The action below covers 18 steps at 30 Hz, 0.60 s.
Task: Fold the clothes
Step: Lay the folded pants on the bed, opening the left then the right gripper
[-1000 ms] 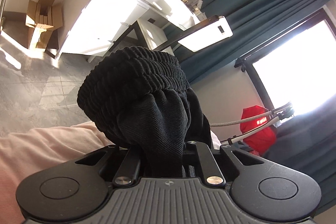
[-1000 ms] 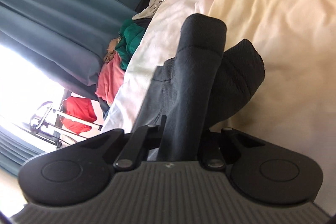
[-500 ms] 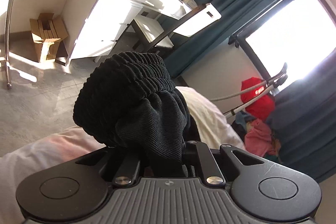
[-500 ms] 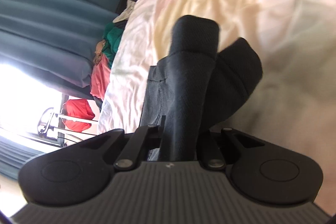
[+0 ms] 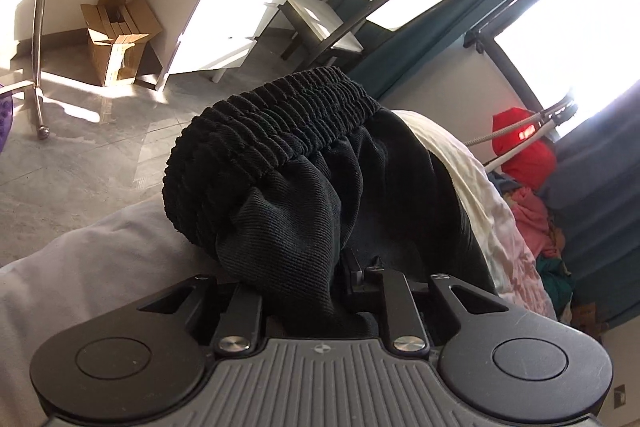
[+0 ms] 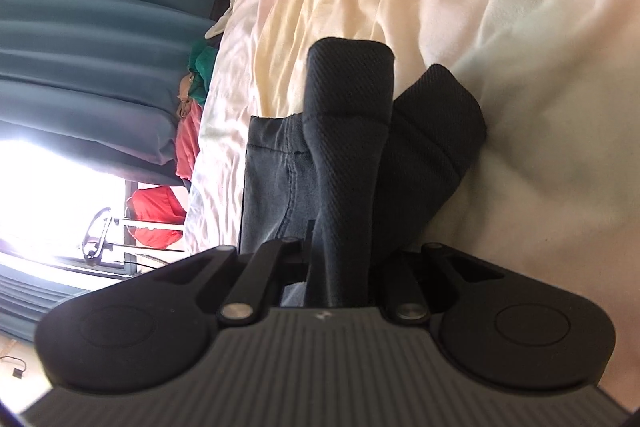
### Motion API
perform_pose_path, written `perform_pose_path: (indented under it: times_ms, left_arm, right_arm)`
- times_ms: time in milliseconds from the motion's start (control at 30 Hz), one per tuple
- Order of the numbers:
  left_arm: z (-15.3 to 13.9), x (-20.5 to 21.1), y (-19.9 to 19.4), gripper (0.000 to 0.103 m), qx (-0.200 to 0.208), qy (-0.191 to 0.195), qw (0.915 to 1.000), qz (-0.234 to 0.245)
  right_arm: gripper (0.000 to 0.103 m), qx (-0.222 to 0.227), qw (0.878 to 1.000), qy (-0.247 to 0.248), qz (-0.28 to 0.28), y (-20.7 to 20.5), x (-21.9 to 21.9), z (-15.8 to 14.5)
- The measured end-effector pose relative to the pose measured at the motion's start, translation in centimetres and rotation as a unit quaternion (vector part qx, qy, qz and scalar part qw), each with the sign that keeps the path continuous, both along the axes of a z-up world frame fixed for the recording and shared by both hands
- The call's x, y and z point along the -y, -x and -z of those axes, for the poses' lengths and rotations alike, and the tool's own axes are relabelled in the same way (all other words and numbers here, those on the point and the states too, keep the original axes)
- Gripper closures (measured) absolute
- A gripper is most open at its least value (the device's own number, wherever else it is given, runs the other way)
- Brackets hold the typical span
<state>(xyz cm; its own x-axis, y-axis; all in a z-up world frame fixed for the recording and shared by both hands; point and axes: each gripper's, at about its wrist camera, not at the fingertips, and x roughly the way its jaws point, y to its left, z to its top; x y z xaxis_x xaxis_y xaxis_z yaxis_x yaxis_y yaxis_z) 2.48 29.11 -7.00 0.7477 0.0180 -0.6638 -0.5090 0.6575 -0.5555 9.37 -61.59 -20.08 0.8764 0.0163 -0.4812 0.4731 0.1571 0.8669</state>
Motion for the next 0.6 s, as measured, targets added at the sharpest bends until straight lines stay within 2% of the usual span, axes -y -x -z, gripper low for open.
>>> perform_pose_path:
  times_ms: [67, 133, 233, 333, 433, 500, 600]
  left_arm:
    - [-0.5, 0.6, 0.4, 0.059, -0.023, -0.020, 0.9994, 0.019]
    - [-1.4, 1.3, 0.8, 0.054, -0.049, -0.057, 0.9963, 0.042]
    - [-2.7, 2.4, 1.4, 0.053, -0.089, -0.113, 0.9866, 0.077]
    - [-4.9, 4.6, 2.2, 0.052, -0.094, -0.198, 0.9700, 0.104]
    - [-7.3, 7.2, 2.6, 0.049, -0.054, -0.253, 0.9600, 0.106]
    - [-8.3, 9.0, 2.1, 0.045, -0.029, -0.264, 0.9558, 0.125]
    - [-8.5, 13.4, 0.5, 0.044, -0.006, -0.276, 0.9457, 0.171]
  right_arm:
    - [0.091, -0.001, 1.000, 0.005, -0.002, 0.1, -0.1, -0.2]
    - [0.091, -0.002, 1.000, 0.010, -0.003, 0.2, -0.1, -0.4]
    - [0.091, 0.000, 1.000, 0.012, -0.003, 0.5, 0.0, -0.6]
    - [0.091, -0.001, 1.000, 0.021, 0.005, 0.8, -0.3, -1.0]
    - [0.091, 0.001, 1.000, 0.026, 0.009, 0.9, -0.4, -1.5]
    - [0.091, 0.002, 0.999, 0.030, 0.010, 1.1, -0.5, -1.8]
    - [0.091, 0.004, 0.999, 0.034, 0.010, 1.3, -0.5, -2.1]
